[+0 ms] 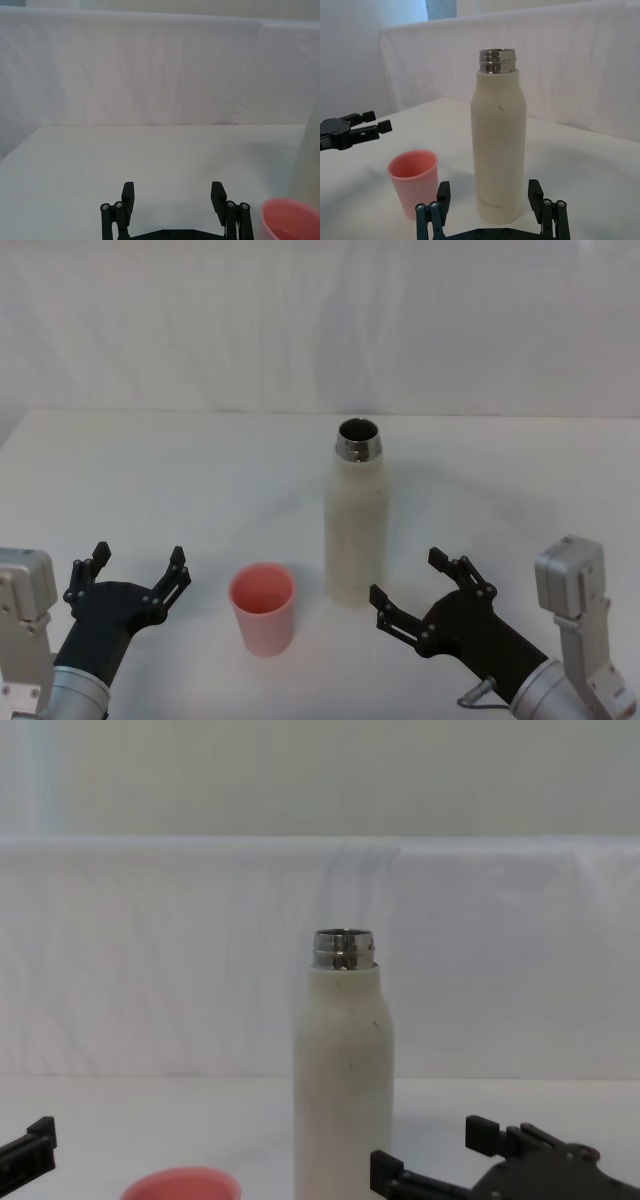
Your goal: Grasp the thermos with one hand and pour water into the cup lid.
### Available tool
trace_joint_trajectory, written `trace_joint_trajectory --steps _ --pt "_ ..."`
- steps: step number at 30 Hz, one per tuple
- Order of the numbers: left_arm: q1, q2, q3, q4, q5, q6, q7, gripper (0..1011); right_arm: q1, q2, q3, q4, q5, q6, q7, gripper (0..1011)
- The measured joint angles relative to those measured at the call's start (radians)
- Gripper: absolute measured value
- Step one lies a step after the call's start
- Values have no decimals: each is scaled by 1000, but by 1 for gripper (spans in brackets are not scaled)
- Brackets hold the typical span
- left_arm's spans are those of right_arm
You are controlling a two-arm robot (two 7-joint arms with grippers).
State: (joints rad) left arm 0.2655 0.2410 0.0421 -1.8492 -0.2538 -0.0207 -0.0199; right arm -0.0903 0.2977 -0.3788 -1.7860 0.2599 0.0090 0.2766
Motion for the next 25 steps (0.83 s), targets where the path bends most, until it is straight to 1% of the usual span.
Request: trace_joint_trajectory --steps 6,25 --pt "0 0 0 0 0 0 0 1001 -26 -17 12 15 3 -26 -6 1001" --pt "0 0 0 0 0 0 0 1001 -21 -14 10 13 3 -22 -4 1001"
